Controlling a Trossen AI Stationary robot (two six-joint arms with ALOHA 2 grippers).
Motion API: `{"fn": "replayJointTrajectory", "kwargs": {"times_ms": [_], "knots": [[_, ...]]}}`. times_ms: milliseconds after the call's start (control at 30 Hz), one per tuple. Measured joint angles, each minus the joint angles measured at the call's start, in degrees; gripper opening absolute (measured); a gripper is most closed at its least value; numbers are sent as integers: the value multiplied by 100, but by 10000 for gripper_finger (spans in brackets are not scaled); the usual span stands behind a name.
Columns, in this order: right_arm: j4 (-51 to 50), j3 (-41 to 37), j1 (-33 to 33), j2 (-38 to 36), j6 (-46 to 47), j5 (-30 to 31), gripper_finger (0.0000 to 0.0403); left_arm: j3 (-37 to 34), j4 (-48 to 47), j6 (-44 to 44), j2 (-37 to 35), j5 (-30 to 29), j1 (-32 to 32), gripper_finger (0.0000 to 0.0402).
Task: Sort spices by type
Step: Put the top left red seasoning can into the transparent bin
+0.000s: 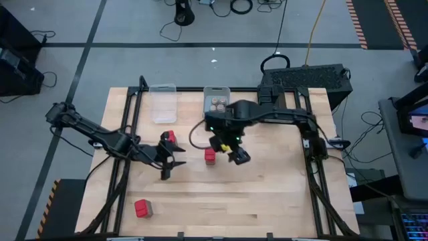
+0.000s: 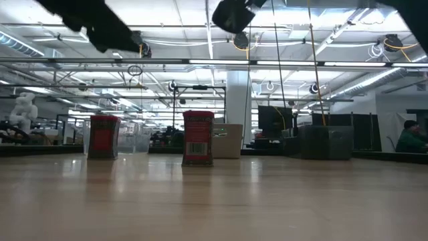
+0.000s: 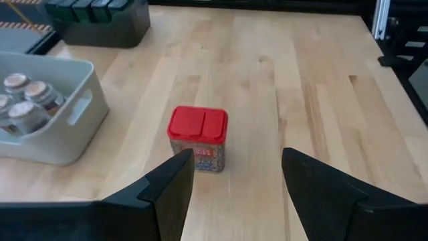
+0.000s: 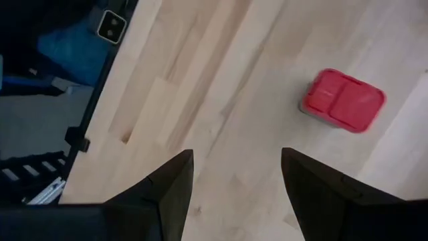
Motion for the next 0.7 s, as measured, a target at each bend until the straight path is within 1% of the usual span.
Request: {"fn": "replayJointTrajectory", "kwargs": {"times_ms": [67,133,200,333,367,467,567,633,700], "knots": [[521,-599,91,-326,185,11,210,279,-335,12,0,3,-1,232],[1232,-1434,170,-745,362,95,210,524,-640,83,-1,5,-2,232],[2061,-2445,255,-1293,641,486,210,743,-962,168,-2,6,-2,232],[3997,-4604,388,-2522,1371,1588,210,1124,-1711,172,-2,-113,61,232],[4552,-5117,417,-2813,1525,1763,210,1195,-1864,157,-2,-119,124,232],[6290,-6438,490,-3600,1874,1934,210,1309,-2052,82,0,-126,434,232],[7662,-7388,539,-4137,2090,1960,210,1356,-2172,1,53,86,843,232],[8174,-7814,532,-4324,2167,1967,210,1357,-2344,-123,130,369,1125,232],[8458,-8101,522,-4457,2230,1994,210,1357,-2653,-577,218,564,1431,232]]}}
